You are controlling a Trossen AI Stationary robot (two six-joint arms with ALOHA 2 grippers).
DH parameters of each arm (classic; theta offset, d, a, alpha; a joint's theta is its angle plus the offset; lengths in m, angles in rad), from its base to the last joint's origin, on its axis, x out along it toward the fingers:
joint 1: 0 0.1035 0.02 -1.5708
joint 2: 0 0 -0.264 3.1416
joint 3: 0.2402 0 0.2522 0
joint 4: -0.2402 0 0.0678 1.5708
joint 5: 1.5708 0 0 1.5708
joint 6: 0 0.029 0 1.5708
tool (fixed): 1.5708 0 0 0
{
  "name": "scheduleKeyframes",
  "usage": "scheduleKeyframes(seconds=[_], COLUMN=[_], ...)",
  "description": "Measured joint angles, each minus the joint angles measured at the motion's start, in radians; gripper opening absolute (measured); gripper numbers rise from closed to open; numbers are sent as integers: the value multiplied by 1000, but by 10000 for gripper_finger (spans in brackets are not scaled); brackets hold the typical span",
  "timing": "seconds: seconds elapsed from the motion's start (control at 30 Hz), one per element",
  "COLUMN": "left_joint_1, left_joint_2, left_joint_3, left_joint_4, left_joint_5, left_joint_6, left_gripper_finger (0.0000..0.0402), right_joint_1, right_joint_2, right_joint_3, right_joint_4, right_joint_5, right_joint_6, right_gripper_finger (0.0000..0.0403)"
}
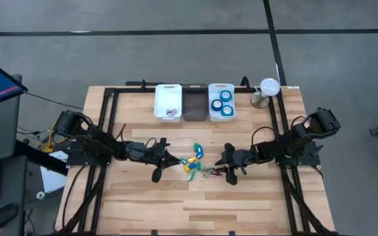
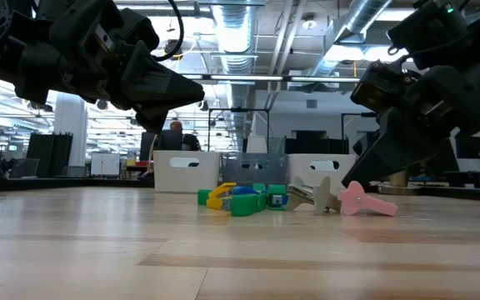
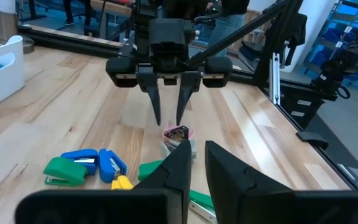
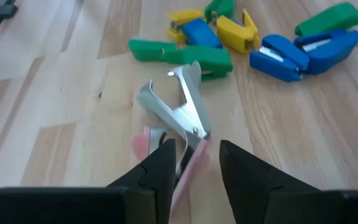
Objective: Pick and place Stapler, Stapler remover, tape
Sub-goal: Put the pink stapler remover into the left white bin
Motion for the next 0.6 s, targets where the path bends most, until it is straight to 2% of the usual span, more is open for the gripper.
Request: scheduleKeyframes(seconds=[0.3,0.6], left_joint_1=[0,0], left_joint_2=[0,-1], left_joint_3=[0,-1], left_joint_4=[0,0], left_joint_5=[0,0], left_joint_6=[0,0], left_gripper_finger=[39,39], right_joint_1=[-1,-3], right_joint_2=[0,0], right_joint_3=[1,1], right_joint_4=[-4,-16], right_joint_5=[0,0], right_joint_6=[0,1], right_gripper_finger=[115,89])
